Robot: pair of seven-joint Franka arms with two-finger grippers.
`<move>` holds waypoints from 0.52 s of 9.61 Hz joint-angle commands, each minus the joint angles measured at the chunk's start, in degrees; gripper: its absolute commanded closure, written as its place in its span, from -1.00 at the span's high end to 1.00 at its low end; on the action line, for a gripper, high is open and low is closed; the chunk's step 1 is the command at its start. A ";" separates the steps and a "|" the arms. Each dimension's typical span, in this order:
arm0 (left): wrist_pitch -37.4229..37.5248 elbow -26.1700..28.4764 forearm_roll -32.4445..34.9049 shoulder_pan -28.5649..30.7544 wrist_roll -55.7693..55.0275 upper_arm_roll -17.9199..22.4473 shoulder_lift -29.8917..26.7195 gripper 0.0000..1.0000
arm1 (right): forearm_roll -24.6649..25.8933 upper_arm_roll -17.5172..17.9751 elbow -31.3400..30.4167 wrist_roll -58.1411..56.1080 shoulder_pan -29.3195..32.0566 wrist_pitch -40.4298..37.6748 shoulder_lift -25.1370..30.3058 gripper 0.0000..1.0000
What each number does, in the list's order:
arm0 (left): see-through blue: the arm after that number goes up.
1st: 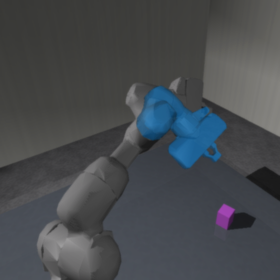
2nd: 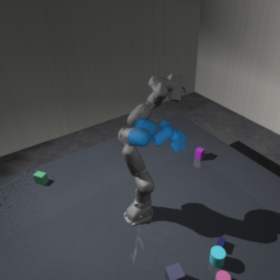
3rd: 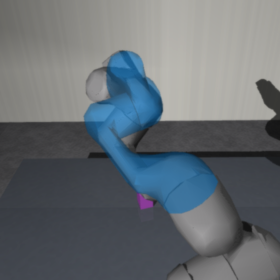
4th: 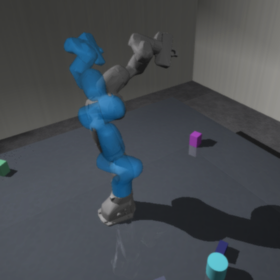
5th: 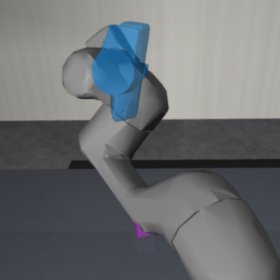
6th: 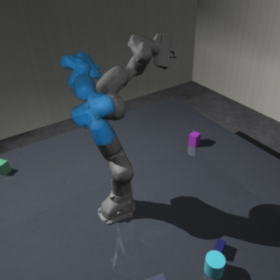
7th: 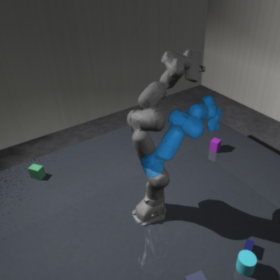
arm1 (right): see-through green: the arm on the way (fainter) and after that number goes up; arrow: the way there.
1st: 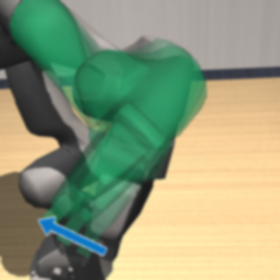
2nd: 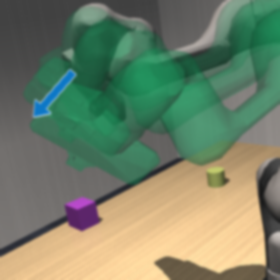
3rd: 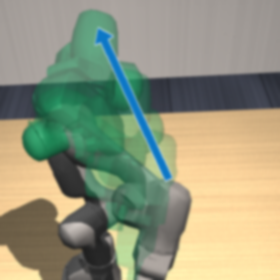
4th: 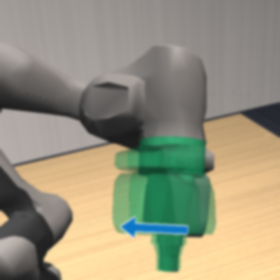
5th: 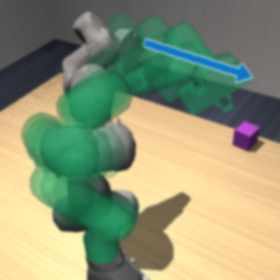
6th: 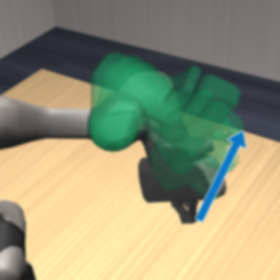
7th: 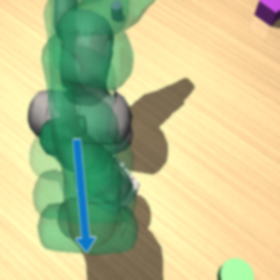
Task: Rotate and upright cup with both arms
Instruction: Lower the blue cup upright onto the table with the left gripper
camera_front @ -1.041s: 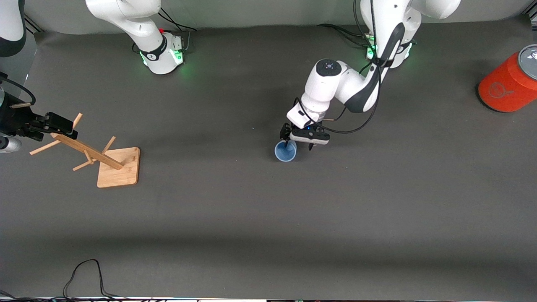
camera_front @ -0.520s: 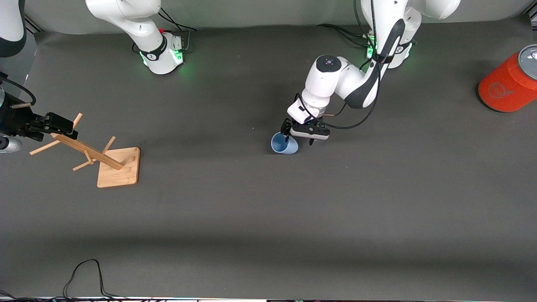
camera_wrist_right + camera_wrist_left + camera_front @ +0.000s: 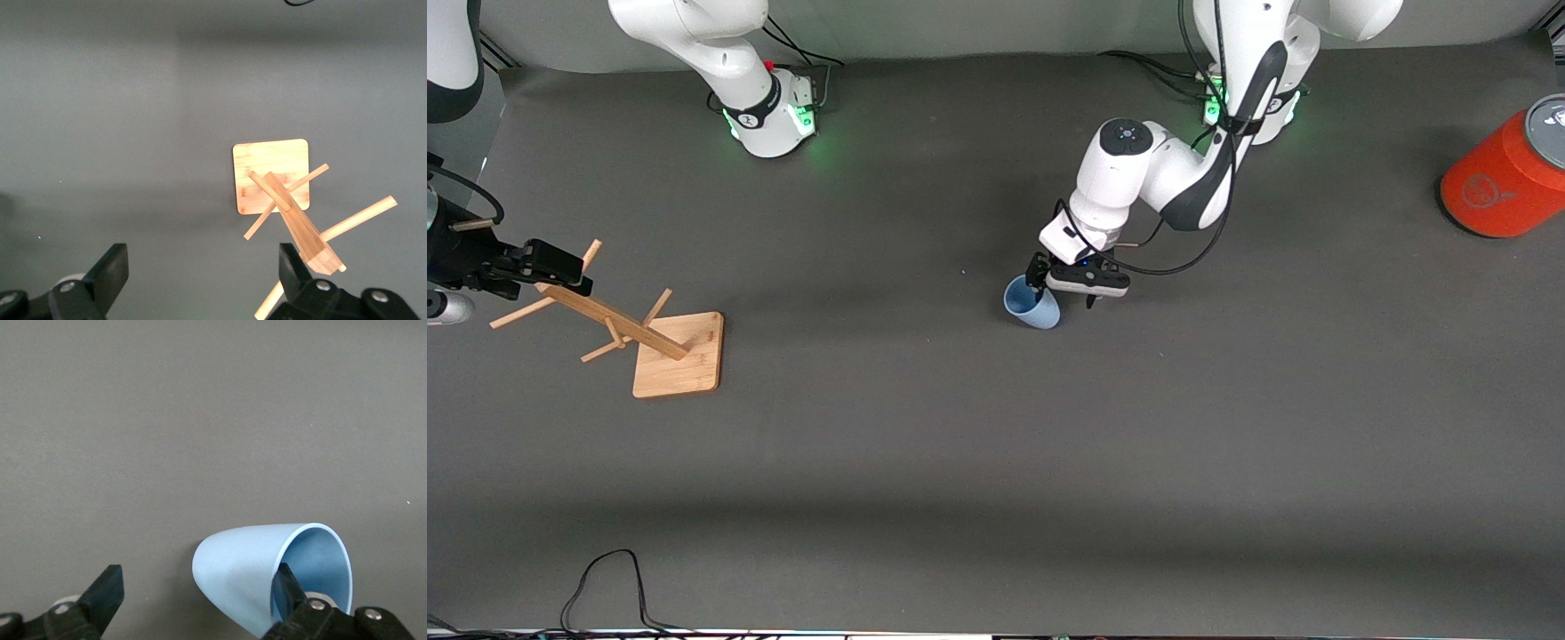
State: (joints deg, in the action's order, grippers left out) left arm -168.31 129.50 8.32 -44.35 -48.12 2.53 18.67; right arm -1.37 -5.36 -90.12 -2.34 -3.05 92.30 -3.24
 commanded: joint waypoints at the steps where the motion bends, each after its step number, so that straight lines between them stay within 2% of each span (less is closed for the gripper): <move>1: 0.08 1.63 0.91 1.01 1.88 0.54 -1.79 1.00 | 0.40 -0.17 -0.23 -1.18 -0.12 0.43 0.17 1.00; 5: 0.26 1.72 0.99 1.37 3.12 1.69 -1.88 1.00 | 0.40 -0.17 -0.23 -1.18 -0.12 0.43 0.17 1.00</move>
State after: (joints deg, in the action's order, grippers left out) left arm -168.31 129.86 8.46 -43.03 -45.65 4.06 18.63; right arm -1.37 -5.39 -90.12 -2.34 -3.05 92.30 -3.31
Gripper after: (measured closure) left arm 0.000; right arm 0.000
